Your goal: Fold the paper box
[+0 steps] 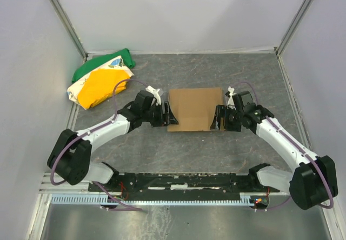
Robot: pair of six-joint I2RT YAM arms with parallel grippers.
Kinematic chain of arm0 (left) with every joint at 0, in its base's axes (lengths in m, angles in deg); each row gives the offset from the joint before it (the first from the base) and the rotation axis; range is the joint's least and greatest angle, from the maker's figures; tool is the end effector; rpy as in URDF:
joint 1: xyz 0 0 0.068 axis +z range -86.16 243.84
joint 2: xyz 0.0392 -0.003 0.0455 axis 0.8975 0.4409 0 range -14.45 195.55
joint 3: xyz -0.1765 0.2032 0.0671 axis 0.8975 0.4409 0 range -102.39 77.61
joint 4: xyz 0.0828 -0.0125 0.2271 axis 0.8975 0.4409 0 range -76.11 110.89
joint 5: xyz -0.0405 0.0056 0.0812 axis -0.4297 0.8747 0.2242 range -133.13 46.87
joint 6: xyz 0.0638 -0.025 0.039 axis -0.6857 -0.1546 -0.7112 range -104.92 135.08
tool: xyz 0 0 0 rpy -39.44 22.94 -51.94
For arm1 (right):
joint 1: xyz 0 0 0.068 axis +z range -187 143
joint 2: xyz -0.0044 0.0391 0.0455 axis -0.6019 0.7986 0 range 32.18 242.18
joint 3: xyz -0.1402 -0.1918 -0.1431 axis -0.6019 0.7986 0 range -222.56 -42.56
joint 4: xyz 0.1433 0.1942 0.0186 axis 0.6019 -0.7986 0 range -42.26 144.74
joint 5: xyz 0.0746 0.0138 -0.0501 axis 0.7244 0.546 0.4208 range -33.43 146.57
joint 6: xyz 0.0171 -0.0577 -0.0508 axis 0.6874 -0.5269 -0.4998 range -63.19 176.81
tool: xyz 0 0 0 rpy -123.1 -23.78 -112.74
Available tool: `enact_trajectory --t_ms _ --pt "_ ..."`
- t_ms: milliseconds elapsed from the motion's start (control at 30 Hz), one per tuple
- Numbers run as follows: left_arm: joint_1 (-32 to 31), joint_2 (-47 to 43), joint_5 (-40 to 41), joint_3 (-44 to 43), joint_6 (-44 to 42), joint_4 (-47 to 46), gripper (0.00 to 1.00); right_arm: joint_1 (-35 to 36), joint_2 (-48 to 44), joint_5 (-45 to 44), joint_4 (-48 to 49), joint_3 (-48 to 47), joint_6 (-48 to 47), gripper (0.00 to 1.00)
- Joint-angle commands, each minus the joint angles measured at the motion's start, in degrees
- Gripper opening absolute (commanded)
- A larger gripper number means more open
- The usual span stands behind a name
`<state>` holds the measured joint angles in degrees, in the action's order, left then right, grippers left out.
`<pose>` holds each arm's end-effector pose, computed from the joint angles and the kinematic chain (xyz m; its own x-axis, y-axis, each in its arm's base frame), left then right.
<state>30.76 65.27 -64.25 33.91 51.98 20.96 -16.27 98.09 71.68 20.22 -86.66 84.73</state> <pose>0.2286 -0.1780 0.2009 -0.8959 -0.0850 -0.4361 0.2396 0.7341 -0.6353 0.1976 0.0937 0.2153 -0.9111 0.1384 -0.3883 -0.0571 0.8906 0.4512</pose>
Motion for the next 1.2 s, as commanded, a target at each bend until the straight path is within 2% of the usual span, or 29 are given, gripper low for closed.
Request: enact_trajectory --t_ms 0,133,300,667,1033,1167 --pt "-0.7 -2.7 -3.9 -4.9 -2.5 1.3 0.74 0.4 0.0 3.1 -1.8 -3.7 -1.2 0.8" --pt "-0.6 -2.8 -2.9 -7.0 -4.5 6.0 0.74 0.5 1.8 1.0 -5.1 -4.4 -2.4 0.79" --pt "-0.6 -3.0 -3.4 -7.7 -4.7 7.7 0.74 0.5 1.8 2.2 -5.4 -3.8 -2.7 0.79" --pt "-0.6 -3.3 -5.0 -8.2 -4.8 8.5 0.74 0.4 2.0 4.4 -7.2 -6.0 -2.5 0.78" --pt "-0.6 -1.9 -6.1 -7.2 -6.3 9.0 0.74 0.5 2.8 5.5 -6.1 -5.3 -1.9 0.77" --pt "-0.6 -0.7 -7.5 -5.5 -5.8 7.3 0.74 0.5 4.1 8.4 -3.9 -4.0 -1.4 0.76"
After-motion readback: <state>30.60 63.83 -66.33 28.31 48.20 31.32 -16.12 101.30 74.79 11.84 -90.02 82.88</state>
